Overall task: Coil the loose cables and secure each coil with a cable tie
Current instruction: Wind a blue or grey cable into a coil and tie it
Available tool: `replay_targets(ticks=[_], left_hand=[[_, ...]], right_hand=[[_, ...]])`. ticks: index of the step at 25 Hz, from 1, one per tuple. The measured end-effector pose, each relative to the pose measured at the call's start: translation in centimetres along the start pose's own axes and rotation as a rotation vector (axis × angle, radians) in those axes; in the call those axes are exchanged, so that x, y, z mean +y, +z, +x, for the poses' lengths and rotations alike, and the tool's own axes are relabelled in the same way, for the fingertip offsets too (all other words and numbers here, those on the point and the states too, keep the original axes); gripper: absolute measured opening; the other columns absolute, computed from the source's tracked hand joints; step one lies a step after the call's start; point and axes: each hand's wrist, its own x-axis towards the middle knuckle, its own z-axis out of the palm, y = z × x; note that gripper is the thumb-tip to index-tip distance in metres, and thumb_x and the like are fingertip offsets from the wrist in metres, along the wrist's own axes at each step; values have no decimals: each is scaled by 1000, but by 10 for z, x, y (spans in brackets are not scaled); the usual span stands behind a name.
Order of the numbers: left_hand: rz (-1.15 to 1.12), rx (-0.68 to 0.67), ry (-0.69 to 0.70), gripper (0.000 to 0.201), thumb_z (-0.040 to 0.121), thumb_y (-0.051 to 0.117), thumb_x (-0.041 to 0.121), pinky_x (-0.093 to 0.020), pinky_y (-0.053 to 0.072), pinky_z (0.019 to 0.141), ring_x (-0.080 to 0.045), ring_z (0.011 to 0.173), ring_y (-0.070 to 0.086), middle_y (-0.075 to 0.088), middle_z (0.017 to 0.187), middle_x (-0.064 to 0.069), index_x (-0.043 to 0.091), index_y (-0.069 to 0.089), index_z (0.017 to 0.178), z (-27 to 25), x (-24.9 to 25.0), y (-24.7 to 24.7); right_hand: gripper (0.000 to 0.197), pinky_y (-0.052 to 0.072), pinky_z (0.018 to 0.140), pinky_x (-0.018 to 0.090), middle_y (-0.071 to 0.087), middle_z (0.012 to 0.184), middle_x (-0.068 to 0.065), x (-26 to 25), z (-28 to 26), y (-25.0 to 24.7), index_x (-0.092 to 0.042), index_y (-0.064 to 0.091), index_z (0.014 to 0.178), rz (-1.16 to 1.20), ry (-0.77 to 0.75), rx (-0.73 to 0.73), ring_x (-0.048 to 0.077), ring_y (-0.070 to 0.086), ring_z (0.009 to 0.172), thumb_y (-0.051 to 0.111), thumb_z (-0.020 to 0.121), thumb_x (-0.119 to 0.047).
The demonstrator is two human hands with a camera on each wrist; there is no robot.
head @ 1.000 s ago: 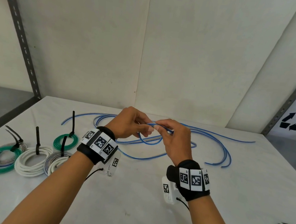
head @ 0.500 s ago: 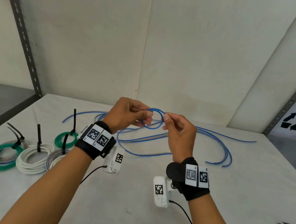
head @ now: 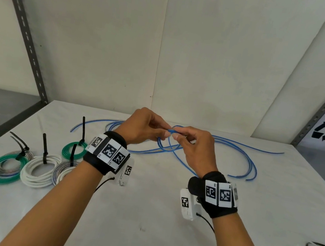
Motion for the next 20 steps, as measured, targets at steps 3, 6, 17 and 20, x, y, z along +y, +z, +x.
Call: replay_targets(ticks=[3,6,17,20], left_hand=[[30,-64,-12,10,87,78,15,-29,62,74,-23,80,76,77,81,-11,11,79,96,-2,4,2],[-15,-30,-2,11,88,76,12,-33,63,75,-26,80,76,76,81,-14,5,77,96,-3,3,0],[-732,388,23,17,95,67,14,-26,61,74,-21,86,74,75,87,-10,-1,71,102,2,-1,14],[-825,388,28,23,96,66,14,-25,60,75,-21,87,74,74,91,-10,-5,69,108,5,-1,26]], right_hand=[[13,44,72,7,76,93,-7,-1,0,-5,-16,80,102,-20,-30,-65,-4,64,81,73,91,-17],[13,44,73,7,76,93,-7,-2,1,-6,-16,80,103,10,-14,-17,-5,64,81,73,91,-17],[3,53,57,27,76,89,14,-14,-1,9,-8,67,97,524,149,195,22,72,69,66,95,-6],[6,56,62,27,76,92,14,-18,-1,12,-5,66,101,626,160,276,26,76,80,66,96,-8]])
